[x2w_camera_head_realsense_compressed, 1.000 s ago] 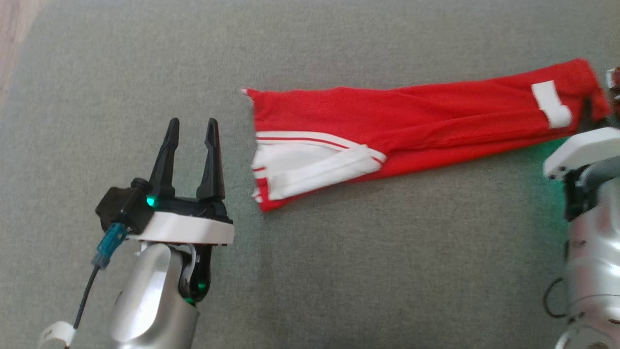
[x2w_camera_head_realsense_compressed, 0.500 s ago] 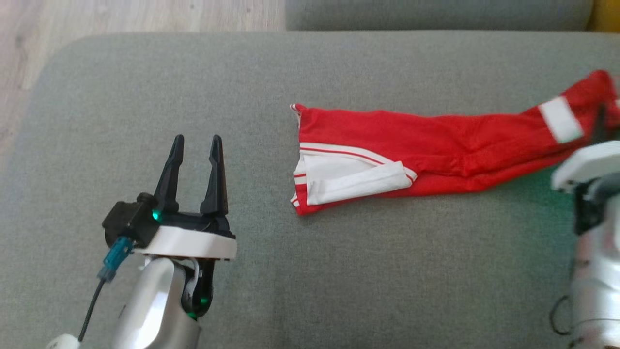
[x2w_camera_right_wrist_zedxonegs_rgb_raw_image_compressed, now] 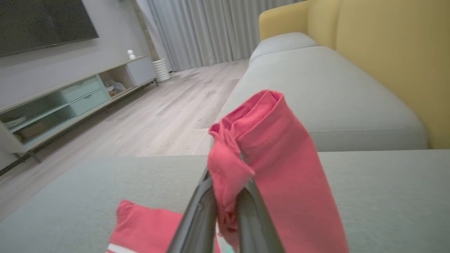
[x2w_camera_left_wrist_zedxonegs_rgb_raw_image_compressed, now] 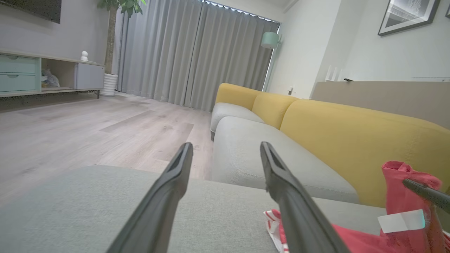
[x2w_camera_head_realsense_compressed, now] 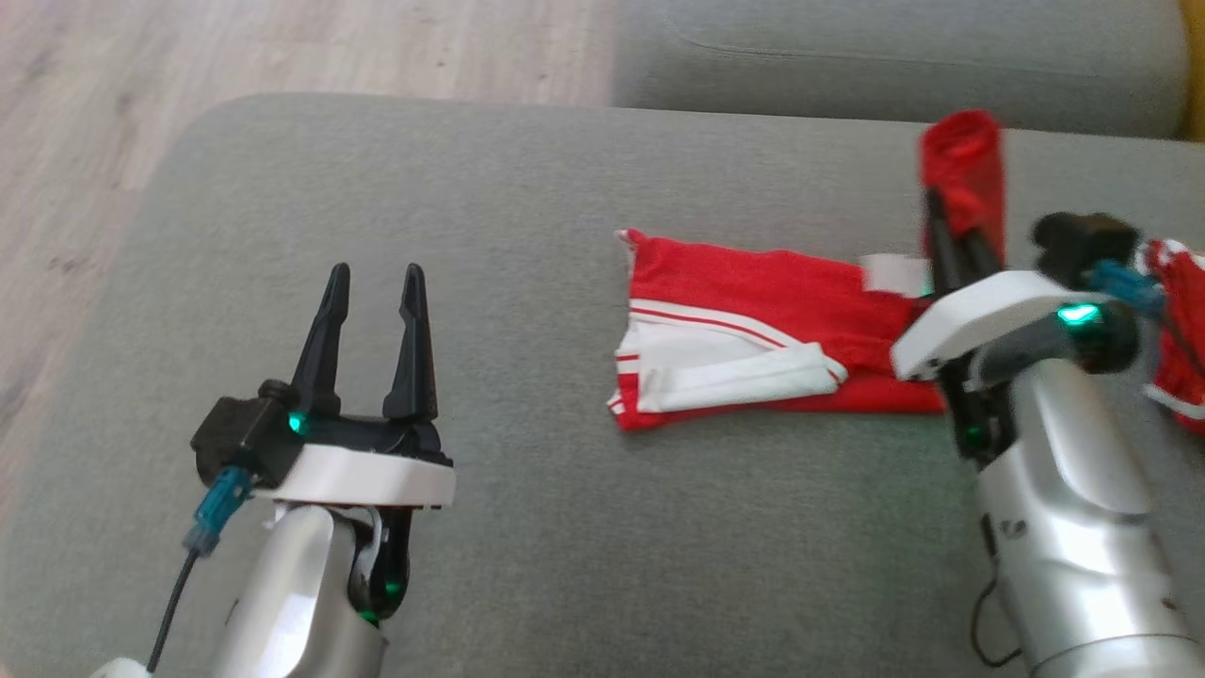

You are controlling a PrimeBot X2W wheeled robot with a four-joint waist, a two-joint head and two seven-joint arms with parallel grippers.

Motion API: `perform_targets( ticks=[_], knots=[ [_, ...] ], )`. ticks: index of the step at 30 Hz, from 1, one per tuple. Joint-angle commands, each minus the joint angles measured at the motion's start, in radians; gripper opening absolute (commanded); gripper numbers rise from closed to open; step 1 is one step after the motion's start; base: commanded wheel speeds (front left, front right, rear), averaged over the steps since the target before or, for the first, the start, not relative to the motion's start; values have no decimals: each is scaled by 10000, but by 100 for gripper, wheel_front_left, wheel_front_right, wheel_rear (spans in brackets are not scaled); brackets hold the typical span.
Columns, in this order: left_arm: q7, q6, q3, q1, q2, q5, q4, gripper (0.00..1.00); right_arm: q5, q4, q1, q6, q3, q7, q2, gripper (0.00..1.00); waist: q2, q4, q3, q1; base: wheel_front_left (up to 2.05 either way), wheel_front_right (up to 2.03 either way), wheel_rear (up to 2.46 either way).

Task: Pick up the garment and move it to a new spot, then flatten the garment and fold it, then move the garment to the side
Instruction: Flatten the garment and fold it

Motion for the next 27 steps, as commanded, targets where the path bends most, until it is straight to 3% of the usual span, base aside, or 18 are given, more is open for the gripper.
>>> perform_targets(
  ticks=[1,15,25,26,27],
  knots=[
    [-80,28,309,-321,84,159,-371,100,324,-370,-226,-7,588,-33,109,0,-1,253,6,1,0,0,0],
    [-80,-13,96,-536,83,98,-312,100,2643,640,-371,-7,3903,-761,111,0,-1,1348,451,1,0,0,0],
    [-80,75,-89,-669,83,-75,-369,100,3529,1569,-597,-7,4877,-1282,112,0,-1,1544,694,1,0,0,0],
    [-80,86,-107,-680,83,-95,-374,100,3652,1670,-638,-7,4982,-1287,112,5,-1,1544,721,1,0,0,0],
    [-80,95,-118,-689,83,-113,-376,100,3691,1748,-680,-7,5205,-1242,112,92,-1,1536,744,1,0,0,0]
  ],
)
